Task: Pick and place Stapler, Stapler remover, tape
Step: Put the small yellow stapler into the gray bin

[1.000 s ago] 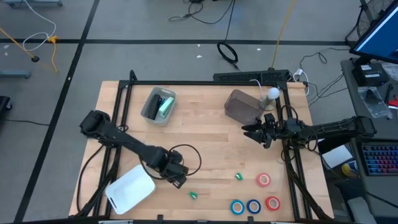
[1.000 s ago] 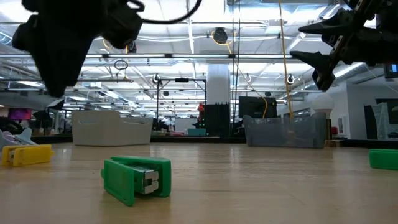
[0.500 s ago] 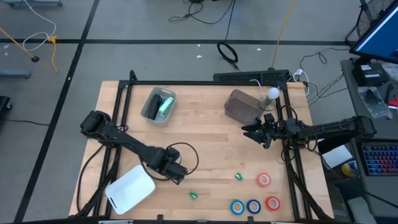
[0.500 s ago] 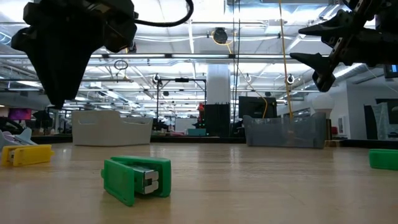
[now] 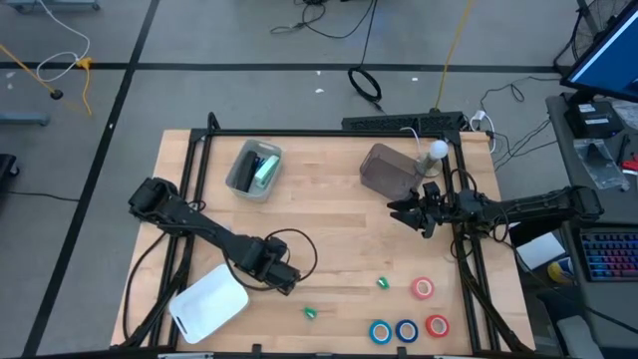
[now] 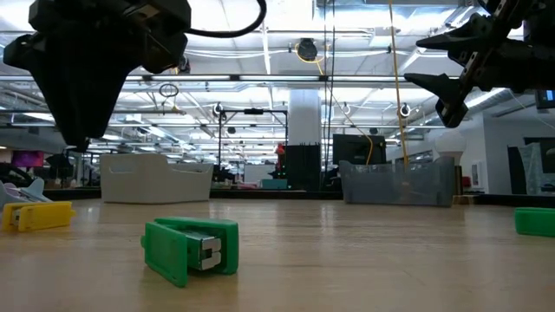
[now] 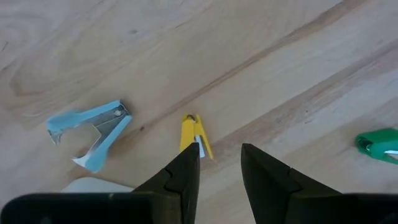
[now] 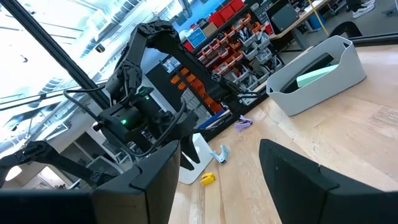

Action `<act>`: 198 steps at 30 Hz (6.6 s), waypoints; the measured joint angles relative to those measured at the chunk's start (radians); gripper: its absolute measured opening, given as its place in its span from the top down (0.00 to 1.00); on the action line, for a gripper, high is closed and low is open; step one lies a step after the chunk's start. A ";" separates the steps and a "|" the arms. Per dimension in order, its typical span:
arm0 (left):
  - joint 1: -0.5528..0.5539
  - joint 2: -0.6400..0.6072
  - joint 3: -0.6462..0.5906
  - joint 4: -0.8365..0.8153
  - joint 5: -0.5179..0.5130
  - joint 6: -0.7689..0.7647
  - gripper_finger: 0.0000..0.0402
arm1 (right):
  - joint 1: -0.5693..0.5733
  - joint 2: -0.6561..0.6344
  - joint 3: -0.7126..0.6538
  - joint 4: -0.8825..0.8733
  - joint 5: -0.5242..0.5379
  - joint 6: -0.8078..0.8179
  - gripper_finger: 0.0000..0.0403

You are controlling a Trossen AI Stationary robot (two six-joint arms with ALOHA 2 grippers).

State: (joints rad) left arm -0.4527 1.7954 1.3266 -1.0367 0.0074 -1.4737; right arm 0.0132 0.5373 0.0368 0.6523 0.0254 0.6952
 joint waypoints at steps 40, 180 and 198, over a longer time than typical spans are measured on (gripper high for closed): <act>-0.009 0.000 -0.034 0.001 0.054 -0.141 0.68 | 0.000 0.000 0.000 -0.013 0.000 0.000 0.47; 1.095 -0.070 0.117 -0.032 -0.347 1.049 0.82 | 0.000 0.002 0.000 -0.036 0.005 0.019 0.47; 1.070 0.045 0.056 -0.062 -0.321 1.076 0.82 | 0.000 0.001 0.000 -0.036 0.005 0.019 0.47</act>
State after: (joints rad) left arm 0.6174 1.8400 1.3828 -1.0987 -0.3136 -0.3977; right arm 0.0128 0.5385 0.0370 0.6159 0.0306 0.7139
